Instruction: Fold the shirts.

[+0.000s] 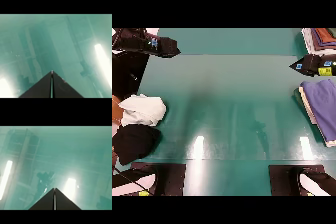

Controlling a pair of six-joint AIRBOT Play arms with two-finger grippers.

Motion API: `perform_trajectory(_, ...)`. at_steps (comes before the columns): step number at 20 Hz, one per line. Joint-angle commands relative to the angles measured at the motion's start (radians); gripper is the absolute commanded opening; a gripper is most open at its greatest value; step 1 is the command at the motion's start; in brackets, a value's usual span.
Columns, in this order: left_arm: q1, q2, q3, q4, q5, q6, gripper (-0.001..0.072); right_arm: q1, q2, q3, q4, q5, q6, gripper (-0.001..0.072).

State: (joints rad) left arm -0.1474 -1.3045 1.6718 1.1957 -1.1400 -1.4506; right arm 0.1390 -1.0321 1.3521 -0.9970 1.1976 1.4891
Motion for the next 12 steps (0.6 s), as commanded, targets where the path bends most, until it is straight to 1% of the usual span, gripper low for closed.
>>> perform_trajectory(1, 0.000, 0.000, 0.000, 0.000, 0.000, 0.000, 0.0024, 0.003, 0.000, 0.000, 0.001, 0.001, 0.000, 0.0017)
perform_trajectory(12, 0.000, 0.000, 0.000, -0.003, 0.005, -0.005, 0.0024, 0.003, 0.000, 0.000, 0.002, 0.010, 0.000, 0.0018)
